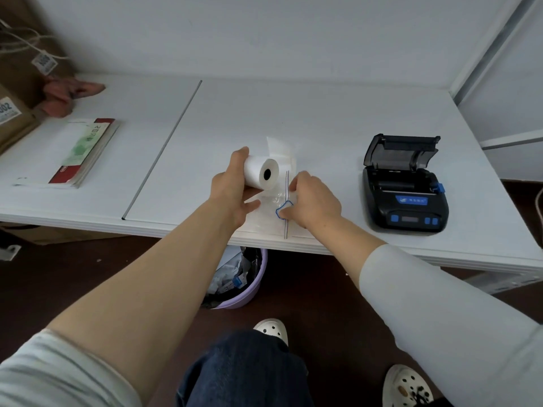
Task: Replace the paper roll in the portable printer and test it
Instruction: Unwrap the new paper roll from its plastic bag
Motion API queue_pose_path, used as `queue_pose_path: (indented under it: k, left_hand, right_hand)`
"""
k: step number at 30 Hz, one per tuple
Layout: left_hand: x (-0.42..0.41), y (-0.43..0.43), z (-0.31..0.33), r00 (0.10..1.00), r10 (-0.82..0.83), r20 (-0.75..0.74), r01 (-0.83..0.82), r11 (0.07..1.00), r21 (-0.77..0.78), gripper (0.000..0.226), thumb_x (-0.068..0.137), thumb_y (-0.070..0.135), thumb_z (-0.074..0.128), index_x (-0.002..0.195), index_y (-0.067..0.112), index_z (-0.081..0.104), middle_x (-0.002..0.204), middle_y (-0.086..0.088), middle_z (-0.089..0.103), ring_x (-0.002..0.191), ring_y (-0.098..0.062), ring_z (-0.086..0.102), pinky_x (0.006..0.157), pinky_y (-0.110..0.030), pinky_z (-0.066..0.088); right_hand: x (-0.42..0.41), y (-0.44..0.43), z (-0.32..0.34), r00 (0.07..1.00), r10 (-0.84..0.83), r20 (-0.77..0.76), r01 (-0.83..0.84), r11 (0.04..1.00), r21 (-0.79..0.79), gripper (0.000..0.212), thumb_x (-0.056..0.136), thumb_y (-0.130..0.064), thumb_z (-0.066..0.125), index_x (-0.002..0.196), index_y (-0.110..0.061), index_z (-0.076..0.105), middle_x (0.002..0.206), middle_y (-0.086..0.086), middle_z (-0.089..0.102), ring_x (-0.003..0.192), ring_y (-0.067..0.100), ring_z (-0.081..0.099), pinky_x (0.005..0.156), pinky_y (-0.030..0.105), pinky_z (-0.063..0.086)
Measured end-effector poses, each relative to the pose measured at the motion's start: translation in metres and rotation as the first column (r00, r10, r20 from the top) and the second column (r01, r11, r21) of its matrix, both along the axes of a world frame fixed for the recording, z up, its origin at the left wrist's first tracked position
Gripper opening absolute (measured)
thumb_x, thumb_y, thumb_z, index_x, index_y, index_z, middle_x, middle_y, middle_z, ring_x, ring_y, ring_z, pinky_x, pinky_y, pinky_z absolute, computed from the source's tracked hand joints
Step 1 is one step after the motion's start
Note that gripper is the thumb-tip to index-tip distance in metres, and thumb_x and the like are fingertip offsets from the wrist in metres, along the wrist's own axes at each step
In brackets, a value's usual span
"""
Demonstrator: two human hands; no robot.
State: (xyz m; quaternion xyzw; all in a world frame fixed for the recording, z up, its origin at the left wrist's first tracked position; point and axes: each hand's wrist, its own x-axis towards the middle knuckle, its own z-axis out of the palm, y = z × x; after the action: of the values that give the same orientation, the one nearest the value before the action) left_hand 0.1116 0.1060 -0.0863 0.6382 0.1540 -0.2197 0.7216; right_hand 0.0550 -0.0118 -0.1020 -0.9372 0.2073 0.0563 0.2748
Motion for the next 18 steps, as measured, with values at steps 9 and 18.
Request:
queue_pose_path:
  k: [9, 18]
  left_hand:
    - [-0.006, -0.001, 0.002, 1.0, 0.026, -0.007, -0.026, 1.0, 0.001, 0.031, 0.081, 0.047, 0.061, 0.087, 0.017, 0.058, 0.085, -0.006, 0.063, 0.074, -0.02, 0.062, 0.071, -0.032, 0.054]
    - [-0.023, -0.025, 0.025, 0.999, -0.028, 0.045, 0.033, 0.994, -0.104, 0.03, 0.082, 0.045, 0.066, 0.087, 0.016, 0.06, 0.084, -0.005, 0.062, 0.068, -0.019, 0.061, 0.059, -0.027, 0.052]
  right_hand:
    - [-0.005, -0.007, -0.003, 0.975, 0.217, -0.055, -0.222, 0.967, -0.121, 0.019, 0.089, -0.024, 0.056, 0.102, -0.021, 0.07, 0.113, 0.006, 0.057, 0.105, 0.028, 0.057, 0.073, 0.031, 0.042]
    - [-0.031, -0.047, 0.034, 0.915, -0.253, 0.315, 0.034, 0.825, 0.564, 0.021, 0.083, -0.004, 0.06, 0.098, -0.012, 0.072, 0.073, -0.005, 0.061, 0.052, -0.004, 0.052, 0.052, 0.011, 0.039]
